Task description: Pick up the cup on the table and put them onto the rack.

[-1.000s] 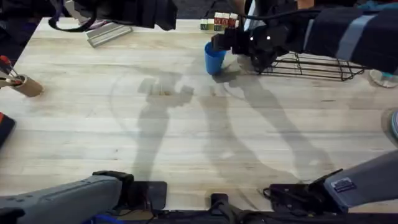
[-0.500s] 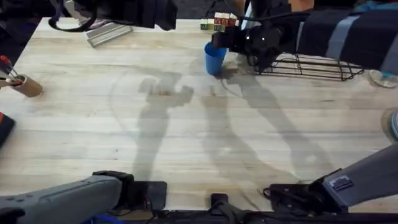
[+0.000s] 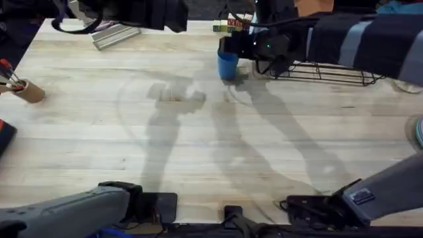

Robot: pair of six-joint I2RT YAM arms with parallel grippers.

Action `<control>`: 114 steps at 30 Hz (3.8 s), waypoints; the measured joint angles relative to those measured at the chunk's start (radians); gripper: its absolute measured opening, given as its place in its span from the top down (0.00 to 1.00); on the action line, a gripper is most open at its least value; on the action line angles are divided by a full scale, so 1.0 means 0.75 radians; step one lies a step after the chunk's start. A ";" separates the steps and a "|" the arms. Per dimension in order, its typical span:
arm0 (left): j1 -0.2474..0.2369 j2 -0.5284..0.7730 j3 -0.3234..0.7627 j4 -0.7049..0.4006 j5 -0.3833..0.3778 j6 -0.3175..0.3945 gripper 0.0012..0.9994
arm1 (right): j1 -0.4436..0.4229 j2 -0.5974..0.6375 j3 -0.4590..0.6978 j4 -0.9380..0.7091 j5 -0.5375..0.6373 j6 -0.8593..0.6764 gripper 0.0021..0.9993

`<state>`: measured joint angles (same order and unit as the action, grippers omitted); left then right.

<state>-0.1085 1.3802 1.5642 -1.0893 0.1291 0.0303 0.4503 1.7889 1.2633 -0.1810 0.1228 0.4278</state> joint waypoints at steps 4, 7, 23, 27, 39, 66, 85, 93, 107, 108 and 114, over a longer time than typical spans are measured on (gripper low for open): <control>0.000 0.000 0.000 0.000 0.000 0.000 0.00 | -0.001 0.000 0.000 0.002 0.038 0.009 0.18; 0.000 0.000 0.000 0.000 0.000 0.000 0.00 | -0.001 0.012 0.000 0.008 0.053 0.011 0.24; 0.000 0.000 0.000 0.000 0.000 0.000 0.00 | 0.000 0.031 0.000 0.008 0.061 0.023 0.97; 0.000 0.000 0.000 0.000 0.000 0.000 0.00 | 0.001 -0.098 0.000 -0.052 0.061 0.009 0.97; 0.000 0.000 0.000 0.001 0.000 0.000 0.00 | -0.069 -0.653 0.000 -0.138 0.218 -0.247 0.97; 0.000 0.000 0.000 0.000 0.000 0.000 0.00 | -0.323 -0.542 0.000 -0.260 0.334 -0.261 0.97; 0.000 0.000 0.000 0.000 0.000 0.000 0.00 | -0.362 -0.296 0.000 -0.257 0.229 -0.222 0.97; 0.000 0.000 0.000 0.001 0.000 0.000 0.00 | -0.362 -0.273 0.000 -0.256 0.228 -0.221 0.92; 0.000 0.000 0.000 0.001 0.000 0.000 0.00 | -0.362 -0.273 0.000 -0.254 0.228 -0.221 0.80; 0.000 0.000 0.000 0.001 0.000 0.000 0.00 | -0.362 -0.273 0.000 -0.254 0.228 -0.221 0.80; 0.000 0.000 0.000 0.006 0.000 0.001 0.01 | -0.362 -0.307 0.000 -0.255 0.228 -0.219 0.64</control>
<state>-0.1085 1.3802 1.5642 -1.0849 0.1291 0.0307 0.1791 1.5590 1.2633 -0.3722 0.2939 0.2636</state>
